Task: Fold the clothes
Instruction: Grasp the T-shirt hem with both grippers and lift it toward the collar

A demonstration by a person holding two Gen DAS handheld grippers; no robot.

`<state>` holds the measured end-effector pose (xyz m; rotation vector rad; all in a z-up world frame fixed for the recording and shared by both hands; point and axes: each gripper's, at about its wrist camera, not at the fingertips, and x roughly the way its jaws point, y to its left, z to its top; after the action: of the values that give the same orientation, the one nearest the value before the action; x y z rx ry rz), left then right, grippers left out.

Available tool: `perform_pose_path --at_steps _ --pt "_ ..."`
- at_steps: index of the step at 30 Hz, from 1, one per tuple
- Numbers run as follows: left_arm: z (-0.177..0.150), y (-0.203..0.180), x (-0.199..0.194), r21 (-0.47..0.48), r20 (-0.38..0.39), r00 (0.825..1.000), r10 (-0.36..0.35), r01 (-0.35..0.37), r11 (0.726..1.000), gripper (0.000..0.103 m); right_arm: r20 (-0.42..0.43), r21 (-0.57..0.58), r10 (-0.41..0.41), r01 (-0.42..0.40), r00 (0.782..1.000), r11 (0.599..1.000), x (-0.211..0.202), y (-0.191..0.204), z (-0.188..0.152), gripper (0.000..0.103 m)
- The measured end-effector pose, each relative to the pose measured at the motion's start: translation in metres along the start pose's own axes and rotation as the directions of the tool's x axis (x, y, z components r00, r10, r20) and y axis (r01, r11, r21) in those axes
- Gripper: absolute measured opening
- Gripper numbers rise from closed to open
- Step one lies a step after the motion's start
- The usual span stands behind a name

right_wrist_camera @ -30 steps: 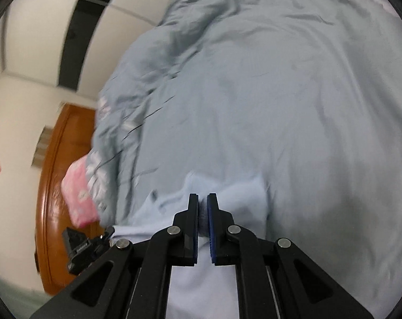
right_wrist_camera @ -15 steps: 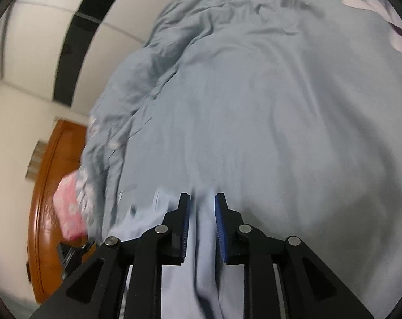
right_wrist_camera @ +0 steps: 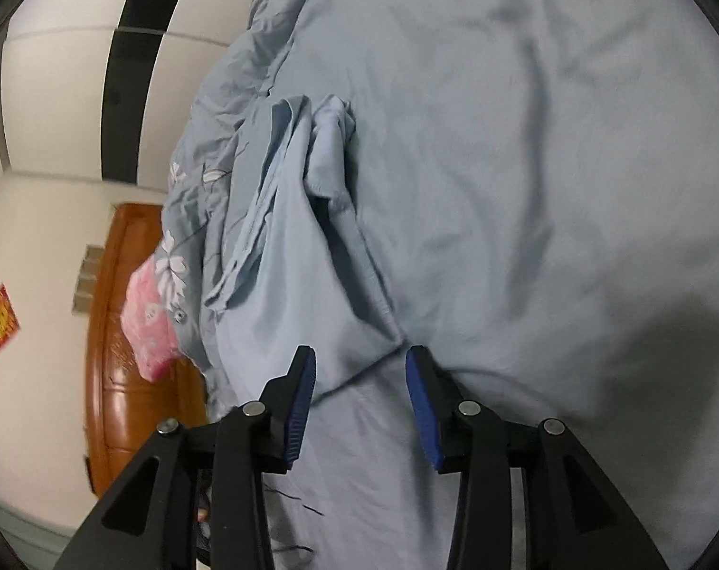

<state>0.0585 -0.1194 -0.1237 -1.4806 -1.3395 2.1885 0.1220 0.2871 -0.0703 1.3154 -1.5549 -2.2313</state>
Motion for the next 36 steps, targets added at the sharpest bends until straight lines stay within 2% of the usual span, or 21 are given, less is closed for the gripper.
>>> perform_pose_path --at_steps 6,9,10,11,12,14,17,20,22,24,25,27,29,32,36 --pt "-0.007 0.006 0.002 -0.073 0.107 0.992 -0.072 0.08 0.994 0.057 0.083 0.09 0.065 -0.072 0.994 0.993 0.009 -0.008 -0.009 0.041" --pt "-0.006 0.005 0.002 -0.075 0.138 0.987 -0.079 0.089 0.993 0.041 0.135 0.116 0.085 -0.101 0.987 0.988 0.01 -0.009 -0.009 0.038" --pt "-0.006 0.002 0.002 -0.068 0.144 0.987 -0.076 0.087 0.994 0.03 0.152 0.121 0.092 -0.111 0.984 0.986 0.009 -0.008 -0.007 0.034" --pt "-0.005 -0.002 0.0 -0.058 0.151 0.986 -0.071 0.08 0.995 0.018 0.167 0.124 0.095 -0.117 0.981 0.985 0.008 -0.007 -0.005 0.022" --pt "-0.006 -0.006 -0.002 -0.046 0.159 0.985 -0.063 0.071 0.996 0.013 0.174 0.123 0.092 -0.115 0.98 0.986 0.007 -0.005 -0.003 0.013" --pt "-0.005 -0.016 -0.008 -0.033 0.176 0.983 -0.048 0.055 0.998 0.009 0.176 0.116 0.086 -0.107 0.981 0.988 0.005 0.002 0.002 0.009" --pt "-0.003 -0.033 -0.027 -0.013 0.193 0.98 -0.042 0.045 0.999 0.007 0.177 0.084 0.076 -0.093 0.981 0.992 -0.003 0.021 0.007 0.006" --pt "-0.008 -0.058 -0.06 0.048 0.21 0.974 -0.078 0.069 0.996 0.007 0.193 0.024 0.112 -0.119 0.975 0.993 -0.027 0.047 0.01 0.005" --pt "-0.016 -0.071 -0.083 0.094 0.217 0.971 -0.099 0.08 0.992 0.007 0.203 -0.029 0.14 -0.137 0.969 0.99 -0.047 0.063 0.005 0.005" --pt "-0.032 -0.069 -0.106 0.135 0.203 0.975 -0.088 0.061 0.989 0.007 0.196 -0.07 0.145 -0.134 0.97 0.989 -0.068 0.067 -0.01 0.005" --pt "-0.042 -0.06 -0.11 0.133 0.181 0.982 -0.056 0.032 0.991 0.007 0.186 -0.078 0.128 -0.115 0.974 0.99 -0.074 0.065 -0.02 0.005" --pt "-0.059 -0.035 -0.109 0.108 0.125 0.992 0.021 -0.034 0.994 0.007 0.145 -0.052 0.045 -0.037 0.988 0.998 -0.075 0.042 -0.041 0.005" --pt "-0.076 -0.008 -0.107 0.055 0.078 0.995 0.068 -0.072 0.996 0.007 0.092 0.003 -0.035 0.035 0.995 0.999 -0.069 0.014 -0.062 0.005" --pt "-0.088 0.003 -0.117 0.03 0.075 0.994 0.073 -0.076 0.997 0.007 0.065 0.046 -0.067 0.064 0.996 0.997 -0.068 -0.005 -0.081 0.005" --pt "-0.085 -0.001 -0.121 0.074 0.056 0.994 0.091 -0.095 0.993 0.007 0.045 0.051 -0.088 0.085 0.995 0.995 -0.068 -0.01 -0.092 0.005"
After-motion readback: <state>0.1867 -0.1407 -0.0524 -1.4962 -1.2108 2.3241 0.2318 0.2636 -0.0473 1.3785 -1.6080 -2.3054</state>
